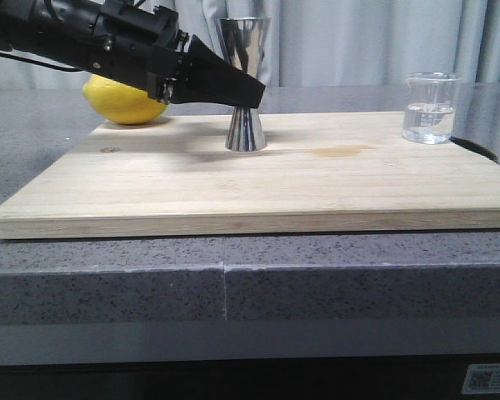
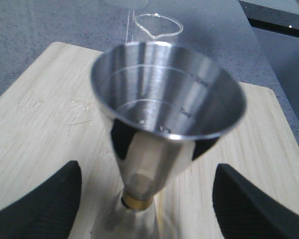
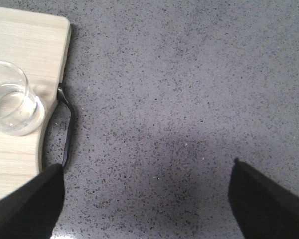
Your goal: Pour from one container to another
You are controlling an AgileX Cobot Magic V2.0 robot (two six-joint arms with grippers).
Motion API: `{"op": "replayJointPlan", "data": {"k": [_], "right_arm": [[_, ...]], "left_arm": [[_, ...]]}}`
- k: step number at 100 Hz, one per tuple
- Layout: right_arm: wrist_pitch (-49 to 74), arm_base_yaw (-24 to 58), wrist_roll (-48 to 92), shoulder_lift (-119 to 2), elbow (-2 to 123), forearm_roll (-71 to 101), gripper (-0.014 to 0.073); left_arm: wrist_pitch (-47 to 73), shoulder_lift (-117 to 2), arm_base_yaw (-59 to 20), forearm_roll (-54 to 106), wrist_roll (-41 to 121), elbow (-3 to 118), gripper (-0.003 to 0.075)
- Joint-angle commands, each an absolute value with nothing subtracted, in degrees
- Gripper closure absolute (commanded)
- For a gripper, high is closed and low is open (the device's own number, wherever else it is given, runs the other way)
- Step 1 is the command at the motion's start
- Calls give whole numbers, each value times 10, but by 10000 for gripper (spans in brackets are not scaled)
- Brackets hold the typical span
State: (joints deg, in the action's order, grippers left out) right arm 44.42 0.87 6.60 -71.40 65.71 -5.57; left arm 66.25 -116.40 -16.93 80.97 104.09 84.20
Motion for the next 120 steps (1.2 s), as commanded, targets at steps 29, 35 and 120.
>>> {"op": "replayJointPlan", "data": {"k": [29,35,120], "right_arm": [[412,4,70,-714,674,-54,-12],[412,4,70,-714,674,-54,-12],[407,4,70,-714,674,-54,-12]], "left_arm": [[661,-1135,-193,852,1035,863,251],[661,-1135,-193,852,1031,863,261],[665,-1135,-193,833,1020,863,472]]}}
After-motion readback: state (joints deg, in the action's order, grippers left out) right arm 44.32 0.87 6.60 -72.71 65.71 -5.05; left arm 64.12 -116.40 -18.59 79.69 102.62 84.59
